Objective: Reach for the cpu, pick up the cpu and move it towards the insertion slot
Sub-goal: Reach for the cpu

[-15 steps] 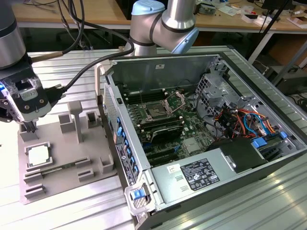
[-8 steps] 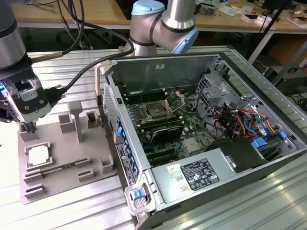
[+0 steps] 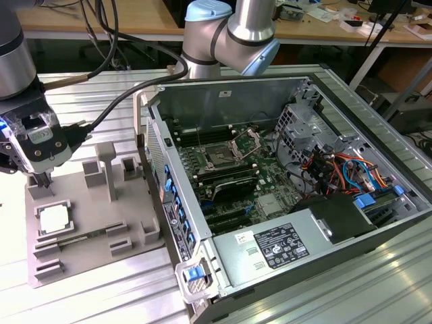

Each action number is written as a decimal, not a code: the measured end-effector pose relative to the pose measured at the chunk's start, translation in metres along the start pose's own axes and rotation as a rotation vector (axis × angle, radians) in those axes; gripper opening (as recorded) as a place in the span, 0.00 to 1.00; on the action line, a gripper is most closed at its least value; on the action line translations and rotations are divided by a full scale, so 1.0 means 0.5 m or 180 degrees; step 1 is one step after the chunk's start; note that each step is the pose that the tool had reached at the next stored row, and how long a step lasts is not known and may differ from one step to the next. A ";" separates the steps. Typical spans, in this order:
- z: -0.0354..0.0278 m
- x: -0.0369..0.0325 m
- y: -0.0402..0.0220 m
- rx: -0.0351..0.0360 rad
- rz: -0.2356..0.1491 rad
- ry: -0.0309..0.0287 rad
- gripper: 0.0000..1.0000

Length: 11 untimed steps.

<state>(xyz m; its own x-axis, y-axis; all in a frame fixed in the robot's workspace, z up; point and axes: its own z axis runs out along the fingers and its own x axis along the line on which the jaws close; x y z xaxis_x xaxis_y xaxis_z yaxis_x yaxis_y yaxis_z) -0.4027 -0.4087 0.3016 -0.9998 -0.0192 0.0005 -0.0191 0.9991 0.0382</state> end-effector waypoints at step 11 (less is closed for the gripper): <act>0.005 0.001 0.000 0.0000 0.0000 0.0000 0.11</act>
<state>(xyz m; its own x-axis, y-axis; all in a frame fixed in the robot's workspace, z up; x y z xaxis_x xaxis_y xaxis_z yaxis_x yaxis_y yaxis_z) -0.4033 -0.4086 0.2989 -0.9998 -0.0191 0.0004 -0.0191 0.9991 0.0382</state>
